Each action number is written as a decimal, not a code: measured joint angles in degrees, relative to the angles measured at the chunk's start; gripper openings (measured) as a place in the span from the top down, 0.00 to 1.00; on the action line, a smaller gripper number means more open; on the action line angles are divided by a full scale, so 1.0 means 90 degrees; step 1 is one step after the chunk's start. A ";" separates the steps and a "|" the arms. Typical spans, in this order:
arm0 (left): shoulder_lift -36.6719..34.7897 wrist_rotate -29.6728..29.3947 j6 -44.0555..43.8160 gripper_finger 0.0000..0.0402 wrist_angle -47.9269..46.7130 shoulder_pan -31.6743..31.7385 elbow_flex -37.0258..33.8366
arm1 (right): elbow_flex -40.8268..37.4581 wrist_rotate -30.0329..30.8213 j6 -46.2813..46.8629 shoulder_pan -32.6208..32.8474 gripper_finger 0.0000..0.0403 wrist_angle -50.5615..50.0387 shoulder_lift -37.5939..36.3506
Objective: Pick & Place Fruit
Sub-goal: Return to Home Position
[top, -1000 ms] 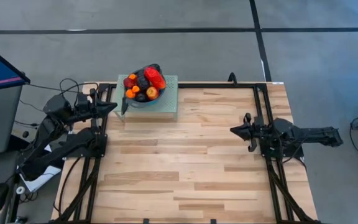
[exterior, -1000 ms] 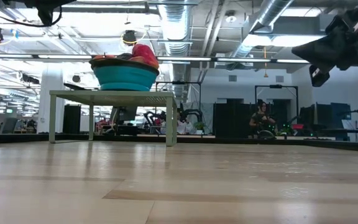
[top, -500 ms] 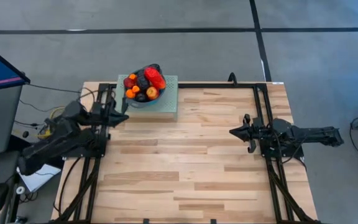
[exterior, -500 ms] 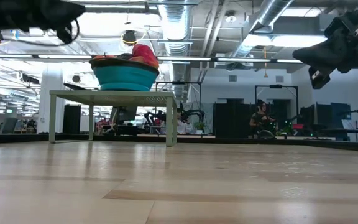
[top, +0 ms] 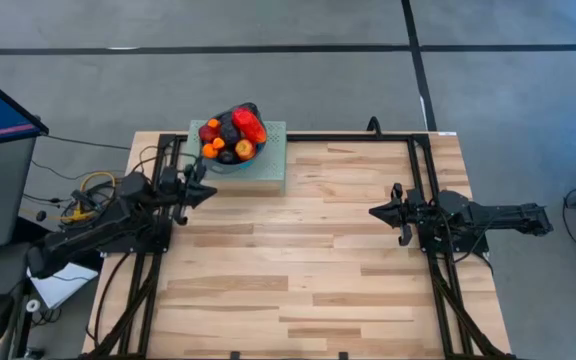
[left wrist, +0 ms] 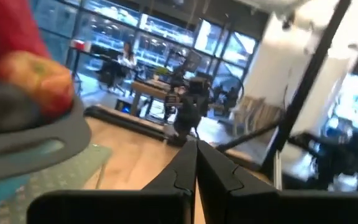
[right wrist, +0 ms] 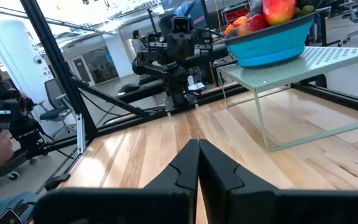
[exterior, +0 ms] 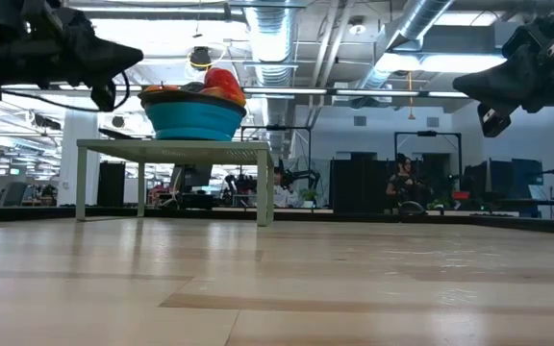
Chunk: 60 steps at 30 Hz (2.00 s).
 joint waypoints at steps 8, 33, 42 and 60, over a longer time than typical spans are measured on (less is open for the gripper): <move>-0.0766 -0.0824 0.1539 0.99 -0.0196 -0.1997 -0.0424 | -0.0002 0.0000 0.0000 0.0000 0.99 0.0002 0.0000; -0.1353 -0.3021 0.3410 0.99 -0.1888 -0.2993 -0.0413 | -0.0005 -0.0002 0.0000 0.0000 0.99 0.0002 0.0000; -0.1096 -0.3013 0.3409 0.99 -0.1846 -0.2993 -0.0420 | -0.0005 -0.0002 0.0000 0.0000 0.99 0.0002 0.0002; -0.0517 -0.2991 0.3407 0.99 -0.1717 -0.2991 -0.0423 | 0.0014 -0.0837 0.0988 0.0038 0.99 0.0116 -0.0097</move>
